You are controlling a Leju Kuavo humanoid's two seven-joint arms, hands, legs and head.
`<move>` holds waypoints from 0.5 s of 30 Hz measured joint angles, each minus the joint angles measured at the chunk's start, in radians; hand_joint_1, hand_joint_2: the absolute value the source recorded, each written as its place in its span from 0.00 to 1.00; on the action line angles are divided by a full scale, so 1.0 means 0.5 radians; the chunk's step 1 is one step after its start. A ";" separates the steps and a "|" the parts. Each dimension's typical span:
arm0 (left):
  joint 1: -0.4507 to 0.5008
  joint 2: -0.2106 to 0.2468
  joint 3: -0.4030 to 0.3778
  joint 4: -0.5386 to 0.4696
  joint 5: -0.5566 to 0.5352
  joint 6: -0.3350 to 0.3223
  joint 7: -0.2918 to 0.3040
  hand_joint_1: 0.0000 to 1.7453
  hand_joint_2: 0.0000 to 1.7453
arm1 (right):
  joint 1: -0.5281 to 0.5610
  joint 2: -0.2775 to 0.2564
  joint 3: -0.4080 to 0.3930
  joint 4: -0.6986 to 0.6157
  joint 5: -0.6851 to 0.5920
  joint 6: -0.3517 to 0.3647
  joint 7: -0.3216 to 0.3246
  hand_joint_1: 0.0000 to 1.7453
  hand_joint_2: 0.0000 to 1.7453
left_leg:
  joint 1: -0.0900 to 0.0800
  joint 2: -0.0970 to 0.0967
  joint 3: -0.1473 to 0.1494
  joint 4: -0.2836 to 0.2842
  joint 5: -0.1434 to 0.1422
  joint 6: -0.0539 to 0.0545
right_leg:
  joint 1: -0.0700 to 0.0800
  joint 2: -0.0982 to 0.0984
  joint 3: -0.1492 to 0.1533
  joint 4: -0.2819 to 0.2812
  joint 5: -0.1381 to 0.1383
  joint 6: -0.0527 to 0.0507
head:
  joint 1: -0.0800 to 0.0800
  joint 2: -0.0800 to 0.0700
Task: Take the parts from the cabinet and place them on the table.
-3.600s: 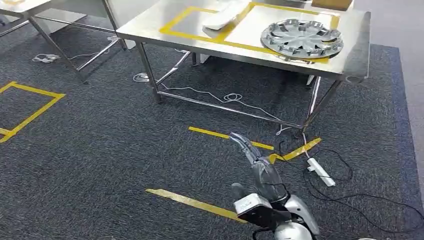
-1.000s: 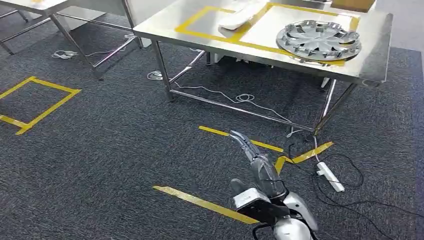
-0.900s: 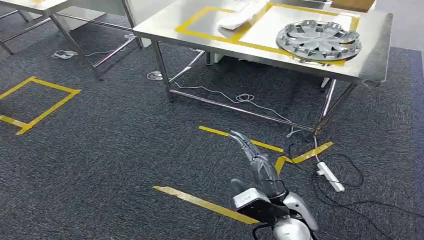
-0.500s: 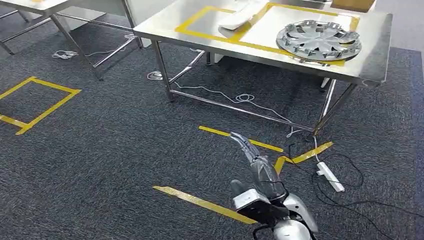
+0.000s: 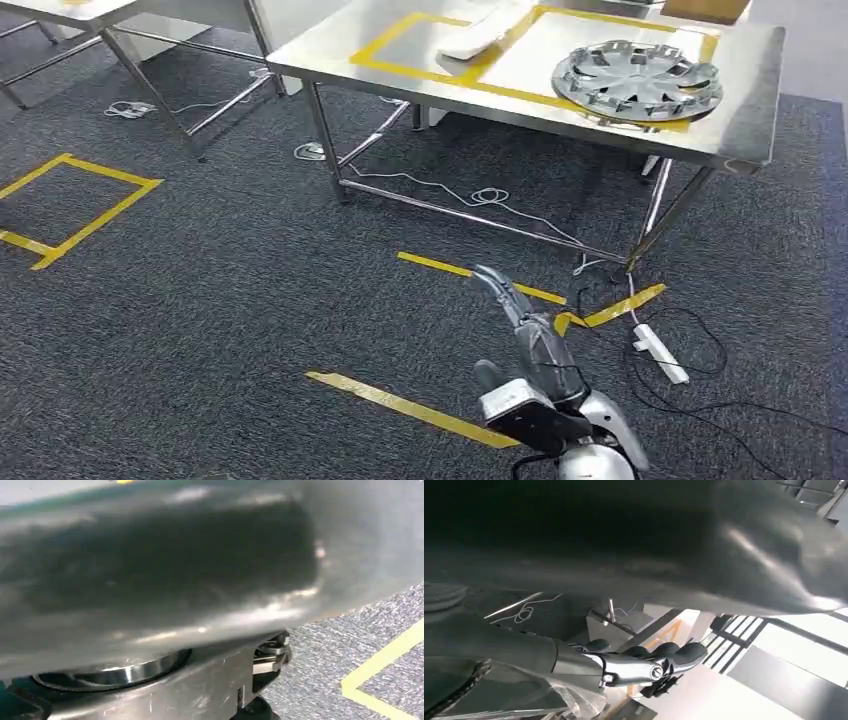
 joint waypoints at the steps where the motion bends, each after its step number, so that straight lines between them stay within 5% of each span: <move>1: 0.000 -0.002 0.000 0.000 0.000 0.000 -0.001 0.00 0.00 | 0.000 0.000 -0.001 -0.002 0.002 0.002 0.000 0.00 0.00 | 0.000 0.000 0.000 0.000 0.000 0.000 | 0.000 0.000 0.000 0.000 0.000 0.000 | 0.000 0.000; 15: -0.001 -0.014 0.001 0.000 0.000 0.000 -0.001 0.00 0.00 | 0.001 0.000 -0.010 -0.015 0.013 0.017 0.008 0.00 0.00 | 0.000 0.000 0.000 0.000 0.000 0.000 | 0.000 0.000 0.000 0.000 0.000 0.000 | 0.001 0.000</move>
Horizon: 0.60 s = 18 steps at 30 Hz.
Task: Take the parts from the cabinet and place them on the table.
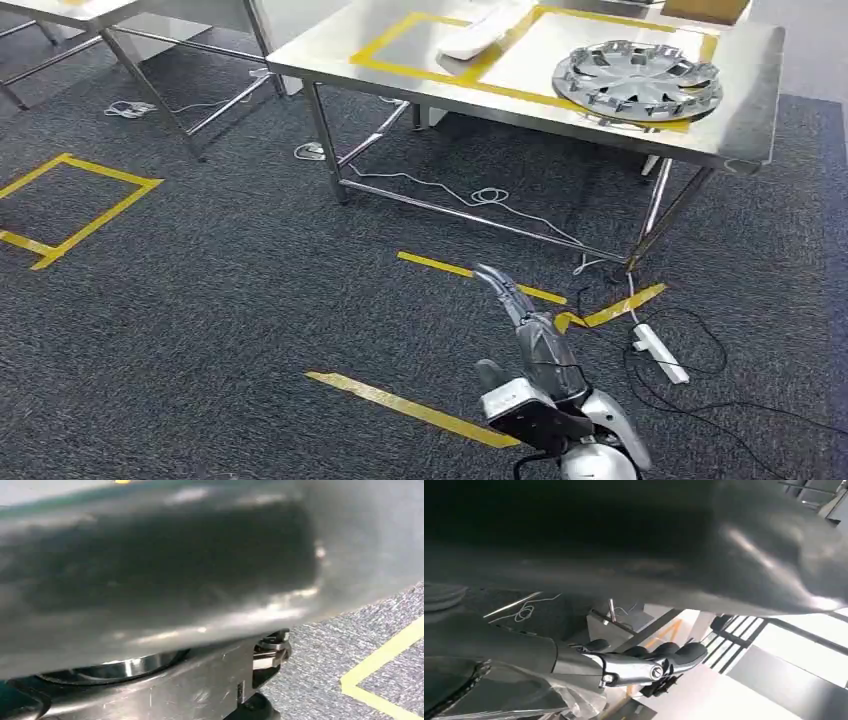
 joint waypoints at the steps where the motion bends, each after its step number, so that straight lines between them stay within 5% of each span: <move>1: 0.000 -0.001 0.001 0.000 0.000 0.000 0.000 0.00 0.00 | 0.002 0.000 -0.001 -0.002 0.000 0.000 0.000 0.00 0.00 | 0.000 0.000 0.000 0.000 0.000 0.000 | 0.000 0.000 0.000 0.000 0.000 0.000 | -0.001 0.000; 10: 0.000 -0.002 0.001 0.000 0.000 0.000 0.000 0.00 0.00 | 0.003 0.000 -0.010 -0.003 0.005 0.001 0.006 0.00 0.00 | 0.000 0.000 0.000 0.000 0.000 0.000 | 0.000 0.000 0.000 0.000 0.000 0.000 | 0.000 0.000; 11: 0.000 -0.002 0.001 0.000 0.000 0.000 0.000 0.00 0.00 | 0.003 0.000 -0.011 -0.003 0.008 0.001 0.008 0.00 0.00 | -0.004 -0.001 -0.002 0.005 -0.003 0.004 | -0.004 0.000 0.003 -0.009 0.005 0.004 | -0.001 0.000; 13: -0.001 -0.001 0.001 0.000 0.000 0.000 0.001 0.00 0.00 | 0.004 0.005 -0.012 -0.010 0.014 0.002 0.012 0.00 0.00 | 0.003 -0.001 0.031 -0.063 0.031 0.046 | 0.006 -0.007 0.021 -0.039 0.013 0.032 | -0.003 0.000; 14: -0.002 -0.001 0.001 0.000 -0.001 0.000 0.000 0.00 0.00 | 0.003 0.005 -0.013 -0.011 0.015 0.002 0.012 0.00 0.00 | 0.013 0.001 0.052 -0.098 0.047 0.042 | 0.001 -0.001 0.005 -0.022 -0.003 0.030 | 0.002 0.000; 18: -0.005 0.000 0.001 0.000 -0.009 0.000 0.005 0.00 0.00 | 0.012 0.005 -0.014 -0.012 0.020 0.002 0.018 0.00 0.00 | 0.018 -0.005 0.054 -0.111 0.054 0.049 | -0.017 0.012 -0.253 0.514 -0.263 0.054 | 0.006 0.000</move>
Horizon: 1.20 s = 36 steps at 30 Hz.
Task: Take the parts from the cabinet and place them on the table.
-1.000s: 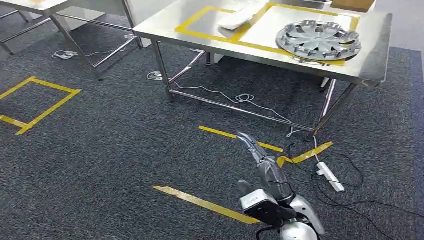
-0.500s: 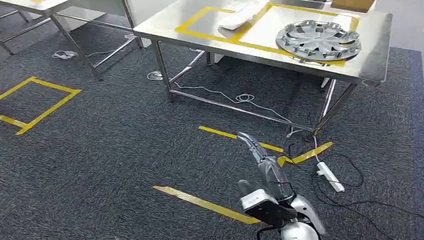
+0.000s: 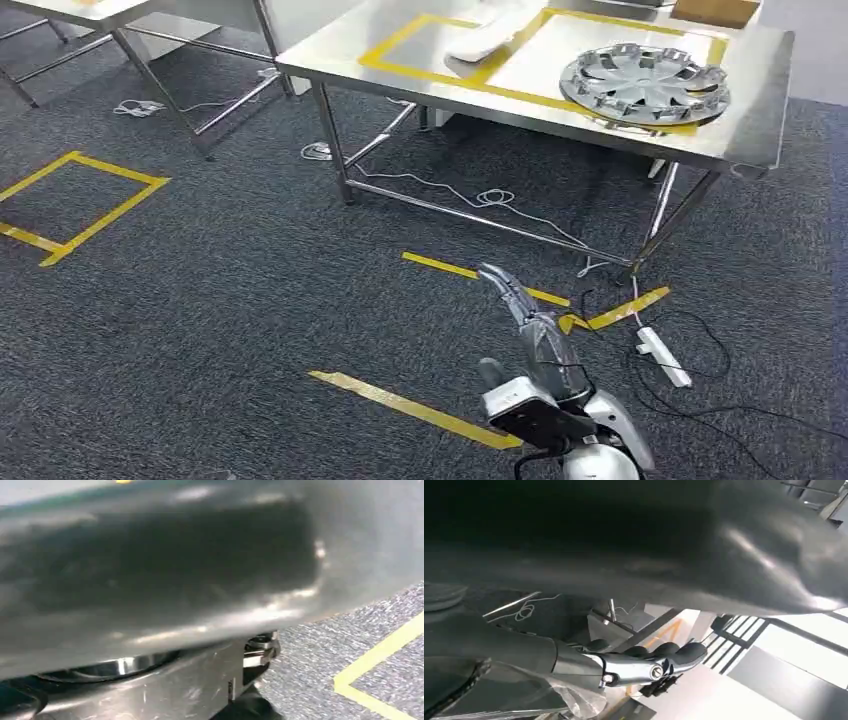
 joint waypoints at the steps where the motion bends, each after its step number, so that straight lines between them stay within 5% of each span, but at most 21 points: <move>1: 0.002 0.001 0.000 0.000 -0.006 0.001 0.000 0.00 0.00 | 0.002 0.000 0.000 0.000 0.001 0.000 0.001 0.00 0.00 | 0.003 -0.003 -0.001 0.003 -0.002 -0.004 | -0.007 0.000 -0.026 0.043 0.009 0.010 | 0.003 0.000; 3: 0.002 -0.001 0.001 0.000 -0.014 0.000 0.001 0.00 0.00 | 0.001 0.000 -0.003 -0.001 0.002 -0.001 0.006 0.00 0.00 | 0.020 -0.017 -0.003 0.027 -0.016 -0.031 | -0.029 0.000 0.063 -0.138 0.148 0.031 | 0.001 0.000; 4: 0.001 0.000 0.001 0.000 -0.015 0.000 0.001 0.00 0.00 | 0.001 0.000 -0.004 -0.001 0.003 -0.001 0.006 0.00 0.00 | 0.035 -0.028 -0.005 0.053 -0.033 -0.056 | -0.046 0.003 0.167 -0.333 0.246 0.047 | 0.002 0.000; 5: 0.000 0.001 0.001 0.000 -0.019 0.000 0.001 0.00 0.00 | 0.000 0.000 -0.004 0.000 0.003 -0.001 0.006 0.00 0.00 | 0.044 -0.035 -0.013 0.088 -0.053 -0.082 | -0.058 0.025 0.234 -0.468 0.259 0.071 | 0.002 0.000; 6: -0.004 0.013 0.001 -0.005 -0.021 0.000 0.001 0.00 0.00 | -0.002 0.000 -0.003 0.002 0.006 0.000 0.008 0.00 0.00 | 0.030 -0.046 -0.033 0.113 -0.067 -0.104 | -0.042 0.069 0.241 -0.465 0.214 0.067 | 0.022 0.000; 7: -0.003 0.006 0.000 -0.005 -0.023 -0.001 0.000 0.00 0.00 | -0.001 0.000 -0.005 -0.005 0.008 -0.001 0.010 0.00 0.00 | 0.029 -0.051 -0.044 0.132 -0.069 -0.112 | -0.046 0.049 0.245 -0.451 0.220 0.010 | 0.022 0.000; 11: -0.001 0.011 0.001 -0.005 -0.024 -0.003 0.000 0.00 0.00 | 0.005 0.000 -0.008 -0.006 0.011 -0.001 0.009 0.00 0.00 | 0.041 -0.038 -0.061 0.159 -0.087 -0.137 | -0.037 0.026 0.228 -0.431 0.226 -0.047 | -0.001 0.000; 14: -0.005 0.011 0.001 -0.005 -0.027 -0.004 0.000 0.00 0.00 | 0.006 0.000 -0.008 -0.007 0.011 -0.001 0.008 0.00 0.00 | 0.038 -0.007 -0.247 0.565 -0.295 -0.144 | -0.020 -0.007 0.228 -0.431 0.220 -0.072 | -0.007 0.000; 16: 0.001 0.011 0.001 -0.005 -0.027 -0.005 0.000 0.00 0.00 | 0.007 0.000 -0.008 -0.007 0.011 -0.001 0.008 0.00 0.00 | 0.033 -0.007 -0.351 0.782 -0.351 -0.132 | -0.004 -0.027 0.229 -0.430 0.215 -0.081 | -0.006 0.000; 18: 0.003 0.011 0.001 -0.005 -0.027 -0.005 0.000 0.00 0.00 | 0.006 0.000 -0.008 -0.007 0.011 -0.002 0.009 0.00 0.00 | 0.017 -0.006 -0.289 0.642 -0.229 -0.099 | 0.012 -0.040 0.238 -0.430 0.211 -0.087 | -0.007 0.000; 20: 0.002 0.012 0.001 -0.005 -0.027 -0.005 0.000 0.00 0.00 | 0.005 0.000 -0.007 -0.008 0.011 -0.002 0.008 0.00 0.00 | -0.016 0.018 -0.131 0.300 -0.052 -0.041 | 0.020 -0.051 0.250 -0.433 0.206 -0.092 | -0.005 0.000; 21: 0.000 0.017 0.001 -0.005 -0.030 -0.004 0.000 0.00 0.00 | 0.006 0.000 -0.006 -0.008 0.011 -0.002 0.008 0.00 0.00 | -0.039 0.061 -0.089 0.222 -0.066 -0.014 | 0.023 -0.056 0.251 -0.435 0.202 -0.090 | -0.002 0.000; 22: -0.002 0.018 0.001 -0.005 -0.034 -0.005 0.000 0.00 0.00 | 0.008 0.000 -0.005 -0.008 0.011 -0.002 0.008 0.00 0.00 | -0.041 0.063 -0.079 0.184 -0.066 -0.011 | 0.029 -0.060 0.244 -0.433 0.201 -0.086 | -0.007 0.000; 25: 0.007 0.018 0.001 -0.005 -0.034 -0.005 0.000 0.00 0.00 | 0.009 0.001 -0.002 -0.008 0.013 -0.002 0.008 0.00 0.00 | -0.044 0.040 -0.085 0.154 -0.066 -0.008 | 0.030 -0.092 0.249 -0.452 0.210 -0.060 | -0.005 0.000; 27: 0.009 0.018 0.001 -0.005 -0.033 -0.005 0.000 0.00 0.00 | 0.010 0.001 0.001 -0.015 0.013 -0.002 0.008 0.00 0.00 | -0.020 0.031 -0.056 0.101 -0.041 -0.007 | 0.030 -0.052 0.216 -0.396 0.151 -0.043 | 0.000 0.000; 30: 0.006 0.018 0.001 -0.005 -0.032 -0.008 -0.001 0.00 0.00 | 0.017 0.000 0.002 -0.014 0.013 -0.007 0.008 0.00 0.00 | -0.023 0.010 -0.061 0.102 -0.040 0.000 | 0.026 -0.002 0.002 0.050 -0.054 -0.027 | 0.004 0.000; 31: 0.008 0.020 0.002 -0.005 -0.032 -0.008 -0.002 0.00 0.00 | 0.019 0.000 0.003 -0.013 0.013 -0.009 0.008 0.00 0.00 | -0.024 0.003 -0.061 0.102 -0.040 0.000 | 0.026 -0.001 -0.052 0.148 -0.069 -0.022 | 0.005 0.000; 33: 0.008 0.021 0.002 -0.005 -0.032 -0.010 -0.007 0.00 0.00 | 0.019 0.000 0.003 -0.013 0.013 -0.018 0.008 0.00 0.00 | -0.024 -0.017 -0.057 0.103 -0.040 0.000 | 0.023 -0.001 -0.018 0.044 0.046 -0.017 | 0.004 0.000; 35: 0.005 0.021 0.002 -0.005 -0.033 -0.011 -0.010 0.00 0.00 | 0.019 0.000 0.004 -0.013 0.013 -0.023 0.007 0.00 0.00 | -0.021 -0.042 -0.050 0.111 -0.046 -0.009 | 0.012 0.010 0.151 -0.308 0.236 -0.018 | 0.005 0.000; 36: 0.005 0.021 0.002 -0.005 -0.032 -0.011 -0.014 0.00 0.00 | 0.015 0.000 0.004 -0.013 0.013 -0.026 0.006 0.00 0.00 | -0.022 -0.049 -0.055 0.118 -0.052 -0.018 | 0.007 0.053 0.208 -0.426 0.238 -0.021 | 0.005 0.000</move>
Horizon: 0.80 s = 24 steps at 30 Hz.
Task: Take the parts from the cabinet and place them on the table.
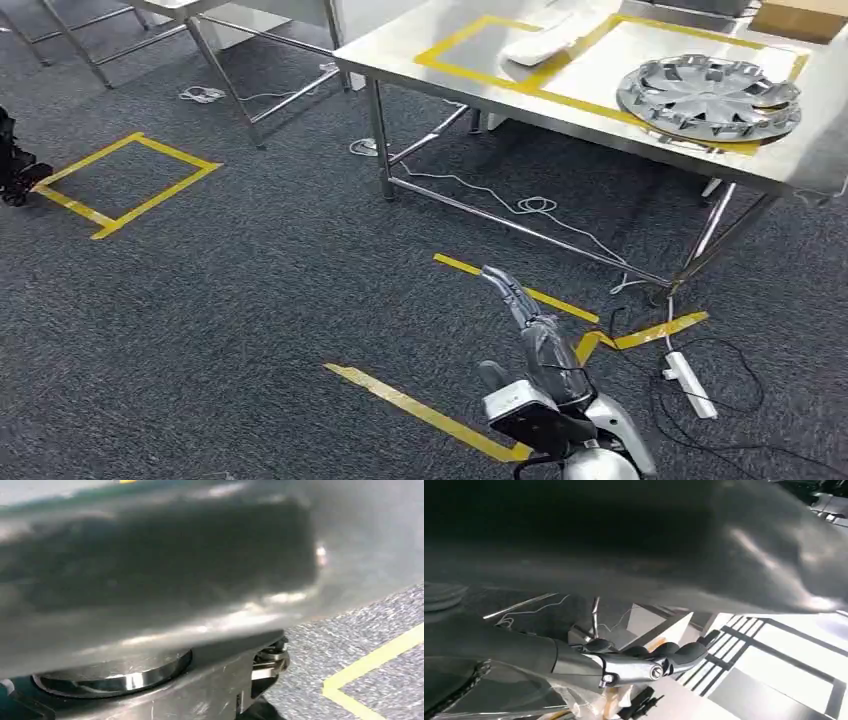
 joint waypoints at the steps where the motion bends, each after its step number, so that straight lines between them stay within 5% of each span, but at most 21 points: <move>1: -0.004 0.001 0.000 0.000 0.000 0.000 -0.002 0.00 0.00 | 0.000 0.000 0.000 -0.001 0.000 -0.002 -0.002 0.00 0.00 | -0.011 -0.010 -0.016 0.024 -0.006 -0.010 | 0.000 0.010 0.036 -0.045 -0.012 -0.008 | -0.002 0.000; 4: 0.002 0.002 0.002 0.000 -0.001 -0.002 -0.006 0.00 0.00 | 0.001 0.000 0.000 -0.002 0.000 -0.013 -0.001 0.00 0.00 | -0.003 -0.022 -0.027 0.017 0.011 -0.036 | 0.011 0.000 0.021 -0.029 -0.004 -0.038 | -0.002 0.000; 5: 0.000 0.006 0.002 -0.001 -0.001 -0.002 -0.007 0.00 0.00 | -0.002 0.001 0.001 -0.002 0.000 -0.014 -0.001 0.00 0.00 | -0.007 -0.029 -0.027 0.026 -0.001 -0.043 | -0.010 -0.014 0.030 -0.047 0.006 -0.054 | -0.003 0.000; 6: 0.000 0.005 0.002 -0.001 -0.001 -0.002 -0.008 0.00 0.00 | -0.003 0.000 0.002 -0.002 0.000 -0.015 -0.001 0.00 0.00 | -0.008 0.001 -0.041 0.065 -0.037 -0.058 | -0.010 -0.025 0.039 -0.052 0.007 -0.061 | -0.010 0.000; 9: -0.008 0.006 0.002 -0.001 -0.001 -0.002 -0.008 0.00 0.00 | 0.001 0.000 0.003 -0.002 -0.002 -0.017 0.000 0.00 0.00 | 0.015 0.039 -0.249 0.513 -0.254 -0.094 | -0.008 -0.065 0.042 -0.052 0.000 -0.084 | -0.026 0.000; 11: -0.002 0.006 0.002 -0.001 -0.001 -0.002 -0.008 0.00 0.00 | 0.001 0.001 0.004 -0.002 -0.002 -0.017 -0.001 0.00 0.00 | 0.025 0.041 -0.314 0.646 -0.267 -0.104 | -0.008 -0.084 0.043 -0.052 -0.002 -0.085 | -0.028 0.000; 12: -0.001 0.006 0.002 -0.001 -0.002 -0.002 -0.008 0.00 0.00 | 0.001 0.001 0.003 -0.002 -0.002 -0.017 -0.001 0.00 0.00 | 0.030 0.043 -0.287 0.585 -0.209 -0.104 | -0.008 -0.092 0.046 -0.052 -0.004 -0.085 | -0.028 0.000; 14: -0.001 0.006 0.002 -0.001 -0.003 -0.001 -0.004 0.00 0.00 | 0.001 0.000 0.003 -0.005 -0.004 -0.017 0.001 0.00 0.00 | 0.033 0.060 -0.118 0.242 -0.022 -0.094 | -0.009 -0.104 0.059 -0.052 -0.011 -0.075 | -0.028 0.000; 15: -0.002 0.006 0.002 -0.001 -0.005 0.001 -0.004 0.00 0.00 | 0.001 0.000 0.003 -0.011 -0.005 -0.017 0.004 0.00 0.00 | 0.030 0.099 -0.039 0.080 0.031 -0.083 | -0.008 -0.109 0.063 -0.053 -0.016 -0.067 | -0.029 0.000; 20: -0.004 -0.008 0.002 -0.001 -0.016 0.007 0.005 0.00 0.00 | 0.007 0.000 -0.005 -0.024 -0.015 -0.014 0.013 0.00 0.00 | 0.010 0.079 -0.023 0.008 0.003 -0.036 | 0.003 -0.144 0.065 -0.060 -0.022 -0.009 | -0.025 0.000; 22: -0.008 -0.018 0.003 -0.001 -0.022 0.009 0.008 0.00 0.00 | 0.015 0.000 -0.010 -0.050 -0.022 -0.010 0.015 0.00 0.00 | 0.019 0.071 -0.015 -0.006 0.011 -0.010 | -0.001 -0.084 -0.001 0.058 -0.115 -0.002 | -0.020 0.000; 24: -0.010 -0.025 0.004 -0.001 -0.020 0.011 0.007 0.00 0.00 | 0.032 -0.001 -0.011 -0.056 -0.022 0.001 0.017 0.00 0.00 | 0.014 0.058 -0.016 -0.006 0.009 0.003 | 0.002 -0.059 -0.156 0.380 -0.263 0.001 | -0.019 0.000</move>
